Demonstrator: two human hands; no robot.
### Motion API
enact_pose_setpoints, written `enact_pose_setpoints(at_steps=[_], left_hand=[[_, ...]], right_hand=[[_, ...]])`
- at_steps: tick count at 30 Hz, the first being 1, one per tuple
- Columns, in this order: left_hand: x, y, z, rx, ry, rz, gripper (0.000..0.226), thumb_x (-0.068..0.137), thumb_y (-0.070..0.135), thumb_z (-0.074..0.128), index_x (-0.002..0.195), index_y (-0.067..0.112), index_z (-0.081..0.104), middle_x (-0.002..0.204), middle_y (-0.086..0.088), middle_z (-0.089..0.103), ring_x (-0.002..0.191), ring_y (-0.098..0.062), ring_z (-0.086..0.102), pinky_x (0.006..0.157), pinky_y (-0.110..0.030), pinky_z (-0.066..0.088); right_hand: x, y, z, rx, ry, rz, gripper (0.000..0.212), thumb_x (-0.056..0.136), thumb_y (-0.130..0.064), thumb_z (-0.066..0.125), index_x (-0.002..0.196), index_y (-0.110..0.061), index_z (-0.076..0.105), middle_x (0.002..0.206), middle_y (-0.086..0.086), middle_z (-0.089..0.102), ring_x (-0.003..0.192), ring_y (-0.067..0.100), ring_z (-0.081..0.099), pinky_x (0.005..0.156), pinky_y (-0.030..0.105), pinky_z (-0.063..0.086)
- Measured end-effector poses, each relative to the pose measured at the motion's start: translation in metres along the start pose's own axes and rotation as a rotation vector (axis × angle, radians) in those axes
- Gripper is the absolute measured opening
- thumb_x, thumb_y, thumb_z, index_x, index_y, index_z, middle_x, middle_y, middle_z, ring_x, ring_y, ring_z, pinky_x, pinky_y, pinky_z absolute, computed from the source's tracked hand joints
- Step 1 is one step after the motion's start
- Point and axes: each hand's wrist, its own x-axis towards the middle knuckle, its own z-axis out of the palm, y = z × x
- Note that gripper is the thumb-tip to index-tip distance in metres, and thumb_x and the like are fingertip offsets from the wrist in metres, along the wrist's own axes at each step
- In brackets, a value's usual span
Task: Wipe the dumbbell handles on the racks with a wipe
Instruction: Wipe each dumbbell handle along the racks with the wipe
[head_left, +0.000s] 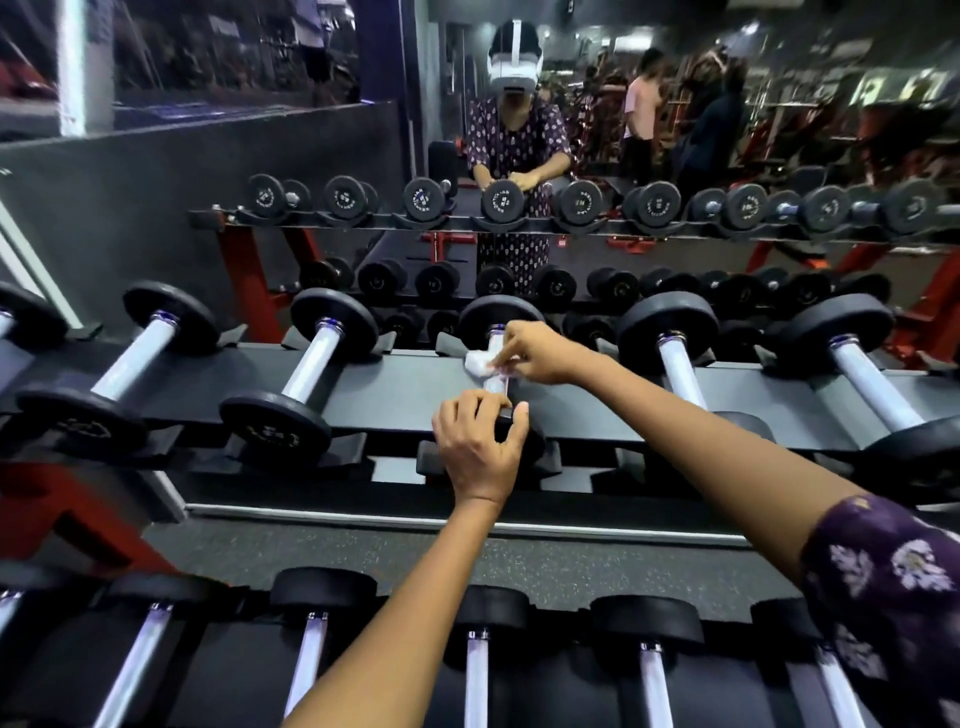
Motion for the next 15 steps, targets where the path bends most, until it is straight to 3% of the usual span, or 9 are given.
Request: enact_pose_setpoints(at_steps=[2,4,7,11,15], left_hand=[[-0.006,0.003,0.004,-0.036,0.017,-0.007,0.031,0.088,0.036,0.053,0.077,0.011,0.068,0.086,-0.006,0.064,0.088,-0.021,0.049,0.083,-0.037,0.037],[-0.008,0.002,0.007,-0.030,0.037,0.028,0.031,0.089,0.033,0.053,0.080,0.009,0.070,0.092,-0.008,0.067,0.097,-0.022,0.049,0.090,-0.037,0.035],[-0.008,0.001,0.010,-0.011,0.067,0.087,0.033,0.092,0.029,0.051,0.081,0.006,0.071,0.096,-0.011,0.068,0.105,-0.024,0.049,0.094,-0.038,0.034],[-0.012,-0.002,0.007,0.017,0.038,0.182,0.047,0.103,0.034,0.036,0.089,0.007,0.071,0.097,-0.010,0.068,0.107,-0.025,0.048,0.098,-0.040,0.034],[-0.013,-0.016,-0.001,0.069,-0.042,0.304,0.040,0.101,0.041,0.033,0.111,0.011,0.057,0.116,-0.008,0.055,0.115,-0.028,0.044,0.103,-0.043,0.030]], right_hand=[[0.003,0.006,0.000,0.015,0.083,0.077,0.021,0.086,-0.009,0.062,0.105,-0.002,0.070,0.091,0.015,0.055,0.098,0.033,0.052,0.079,0.027,0.033],[0.002,-0.004,0.012,-0.026,0.056,0.042,0.021,0.086,-0.009,0.059,0.100,0.002,0.071,0.104,0.021,0.054,0.096,0.032,0.052,0.079,0.028,0.033],[-0.005,-0.022,0.021,-0.064,-0.053,-0.062,0.018,0.085,-0.008,0.060,0.088,0.006,0.070,0.105,0.018,0.056,0.086,0.025,0.052,0.069,0.023,0.028],[0.013,0.002,0.002,-0.036,0.059,0.070,0.022,0.087,-0.011,0.061,0.102,0.002,0.070,0.105,0.022,0.056,0.098,0.033,0.054,0.081,0.029,0.035],[0.015,-0.010,0.009,-0.160,-0.088,-0.024,0.021,0.089,-0.008,0.055,0.098,0.005,0.068,0.103,0.021,0.053,0.096,0.033,0.051,0.079,0.033,0.034]])
